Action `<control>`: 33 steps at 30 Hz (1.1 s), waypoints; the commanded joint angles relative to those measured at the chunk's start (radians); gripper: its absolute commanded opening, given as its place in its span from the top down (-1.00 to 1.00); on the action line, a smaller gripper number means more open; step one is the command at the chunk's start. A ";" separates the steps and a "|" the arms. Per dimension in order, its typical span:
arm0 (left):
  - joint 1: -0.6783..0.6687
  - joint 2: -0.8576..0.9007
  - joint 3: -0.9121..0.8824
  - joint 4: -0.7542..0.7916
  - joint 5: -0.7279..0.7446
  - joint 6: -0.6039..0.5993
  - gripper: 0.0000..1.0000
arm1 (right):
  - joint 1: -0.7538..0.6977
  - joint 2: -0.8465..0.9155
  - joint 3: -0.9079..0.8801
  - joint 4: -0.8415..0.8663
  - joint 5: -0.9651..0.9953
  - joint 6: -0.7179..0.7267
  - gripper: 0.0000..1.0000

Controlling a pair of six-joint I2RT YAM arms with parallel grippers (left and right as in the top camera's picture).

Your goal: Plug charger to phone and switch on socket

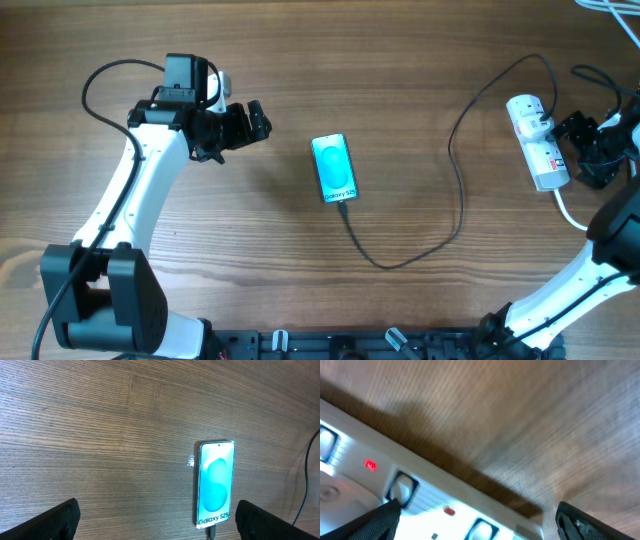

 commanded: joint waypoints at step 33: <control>0.006 -0.008 -0.005 -0.001 -0.010 -0.008 -1.00 | -0.034 -0.185 -0.063 -0.109 0.077 0.010 -0.04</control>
